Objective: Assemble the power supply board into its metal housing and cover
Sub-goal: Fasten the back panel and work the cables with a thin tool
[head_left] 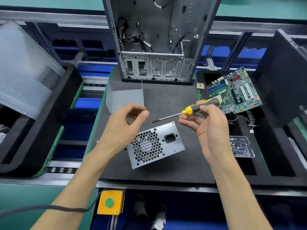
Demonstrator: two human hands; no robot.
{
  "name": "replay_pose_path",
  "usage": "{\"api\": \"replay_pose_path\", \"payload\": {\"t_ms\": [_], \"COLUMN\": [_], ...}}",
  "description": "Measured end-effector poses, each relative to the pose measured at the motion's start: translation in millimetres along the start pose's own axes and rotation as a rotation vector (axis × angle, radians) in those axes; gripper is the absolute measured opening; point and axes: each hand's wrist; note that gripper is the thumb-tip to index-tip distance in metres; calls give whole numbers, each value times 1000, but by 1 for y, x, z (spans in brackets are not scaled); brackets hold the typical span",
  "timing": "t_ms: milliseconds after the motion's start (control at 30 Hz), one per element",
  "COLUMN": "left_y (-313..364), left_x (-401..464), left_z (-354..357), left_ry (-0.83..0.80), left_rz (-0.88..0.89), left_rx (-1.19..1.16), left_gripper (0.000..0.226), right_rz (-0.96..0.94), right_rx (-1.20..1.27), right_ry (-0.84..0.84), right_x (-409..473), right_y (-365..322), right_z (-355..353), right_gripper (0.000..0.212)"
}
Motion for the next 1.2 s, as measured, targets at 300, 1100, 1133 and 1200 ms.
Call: {"api": "replay_pose_path", "payload": {"t_ms": [300, 1100, 1133, 1200], "left_y": [-28, -45, -45, -45], "left_x": [0, -14, -14, -13], "left_z": [2, 13, 13, 13], "left_ry": [-423, -281, -284, -282], "left_rz": [-159, -579, -582, -583], "left_rx": [223, -390, -394, -398], "left_gripper": [19, 21, 21, 23], "right_rz": [-152, -318, -318, -324], "right_rx": [-87, -176, -184, -193], "right_ry": [-1, -38, -36, -35], "right_x": [-7, -16, -16, -16], "right_y": [0, 0, 0, 2], "right_z": [-5, -8, -8, -8], "right_gripper": [14, 20, 20, 17]}}
Point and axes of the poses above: each hand's wrist, its own x-axis towards the middle knuckle, its own z-axis out of the palm, y = z × x, and after that the axes turned 14 degrees about y, right-handed
